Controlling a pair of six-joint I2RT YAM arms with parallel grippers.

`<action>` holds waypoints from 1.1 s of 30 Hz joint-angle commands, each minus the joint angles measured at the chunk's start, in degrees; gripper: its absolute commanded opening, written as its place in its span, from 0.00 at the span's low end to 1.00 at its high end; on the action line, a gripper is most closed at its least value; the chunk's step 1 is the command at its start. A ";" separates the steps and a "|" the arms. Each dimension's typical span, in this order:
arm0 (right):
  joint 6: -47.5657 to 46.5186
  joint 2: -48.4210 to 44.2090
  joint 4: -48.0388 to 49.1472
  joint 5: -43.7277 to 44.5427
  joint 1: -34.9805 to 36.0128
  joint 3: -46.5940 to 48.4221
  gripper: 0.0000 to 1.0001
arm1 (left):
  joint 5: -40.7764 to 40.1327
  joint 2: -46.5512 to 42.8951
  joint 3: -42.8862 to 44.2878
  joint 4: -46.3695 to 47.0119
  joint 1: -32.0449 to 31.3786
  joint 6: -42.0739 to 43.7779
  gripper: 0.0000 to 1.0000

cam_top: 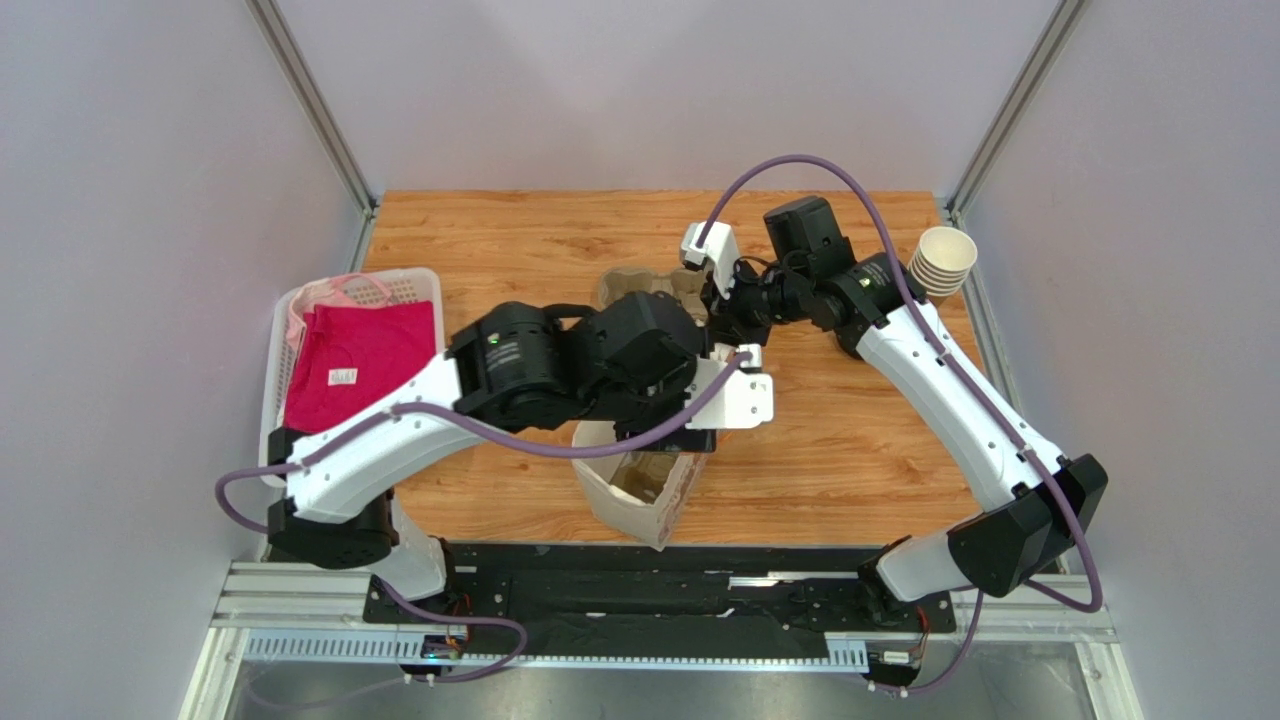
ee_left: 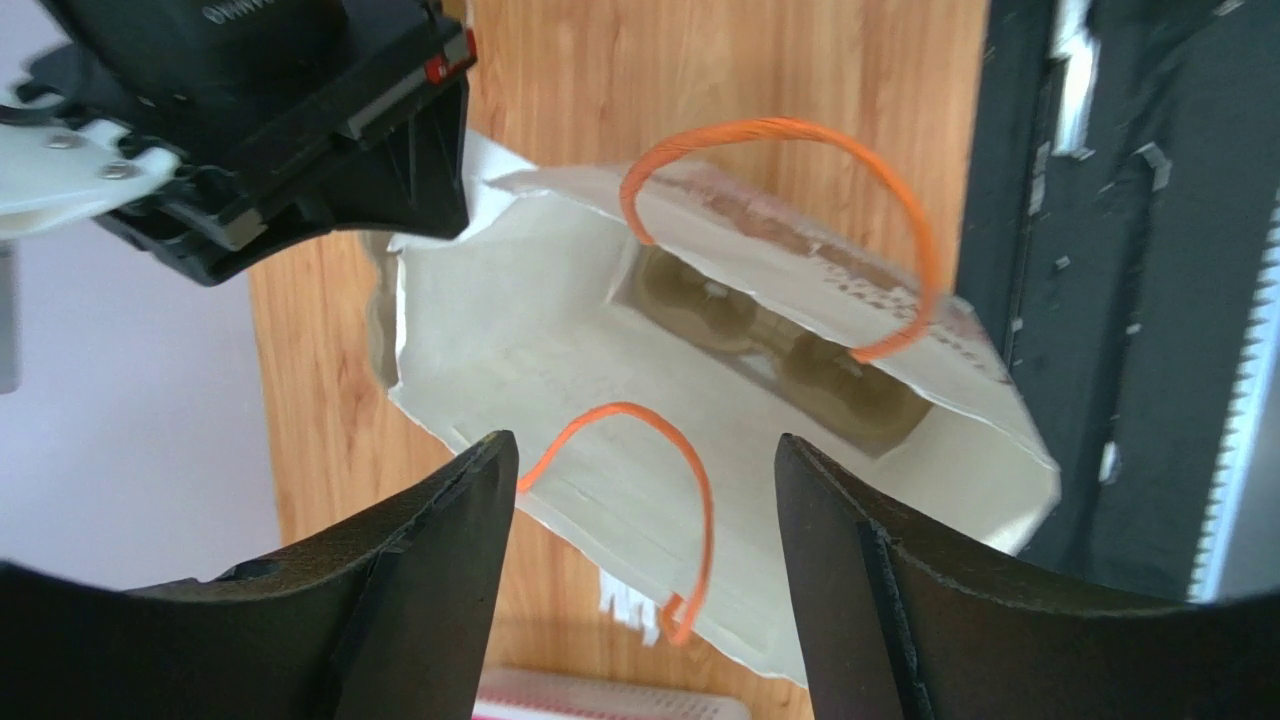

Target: Pack the takeout coffee

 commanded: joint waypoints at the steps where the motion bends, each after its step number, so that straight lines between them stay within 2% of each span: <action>1: -0.78 -0.76 1.95 -0.67 -0.31 0.04 0.00 | -8.70 1.12 -2.30 -8.51 0.23 2.88 0.71; 5: -1.05 -0.59 1.94 -0.59 -0.31 -0.05 0.00 | -10.29 1.38 -4.59 -8.94 0.23 3.24 0.59; 7: -1.05 -0.67 1.77 -0.67 -0.31 -0.05 0.00 | -9.94 0.68 -5.74 -9.21 0.23 3.06 0.57; 10: -1.14 -0.59 1.94 -0.67 -0.31 -0.22 0.00 | -10.12 -0.81 -6.71 -8.60 0.50 2.10 0.37; 11: -1.14 -0.59 1.94 -0.76 -0.31 -0.31 0.00 | -10.03 -1.16 -6.27 -7.90 1.54 1.14 0.23; 13: -1.22 -0.67 1.94 -0.76 -0.31 -0.22 0.00 | -9.24 -1.95 -5.13 -7.89 3.47 -0.62 0.07; 14: -1.22 -0.67 2.03 -0.76 -0.40 -0.31 0.00 | -7.58 -2.04 -3.82 -7.89 6.53 -1.42 0.00; 16: -1.22 -0.59 2.12 -0.76 -0.40 -0.31 0.00 | -5.73 -3.62 -2.93 -6.84 10.50 -4.05 0.00; 18: -1.31 -0.76 2.12 -0.85 -0.22 -0.48 0.00 | -2.04 -4.15 -1.97 -6.49 17.09 -6.42 0.00; 21: -1.40 -0.85 2.38 -1.02 -0.31 -0.92 0.00 | 6.47 -4.59 -1.87 -5.87 26.14 -9.67 0.00; 26: -1.40 -0.85 3.00 -1.03 -0.31 -1.19 0.00 | 26.33 -6.26 -9.68 -2.45 39.84 -14.95 0.00; 27: -1.40 -0.85 3.09 -1.02 -0.31 -1.45 0.00 | 28.71 -6.61 -10.91 -1.92 41.44 -15.92 0.00; 28: -1.40 -1.11 3.35 -1.02 -0.31 -1.63 0.00 | 34.65 -6.88 -13.45 -0.44 43.11 -17.75 0.00; 31: -1.40 -1.03 3.96 -1.20 -0.40 -2.07 0.00 | 43.28 -7.58 -19.95 2.99 50.05 -21.97 0.00; 33: -1.40 -0.85 4.23 -1.29 -0.31 -1.98 0.00 | 46.03 -7.06 -24.08 3.62 51.64 -23.04 0.00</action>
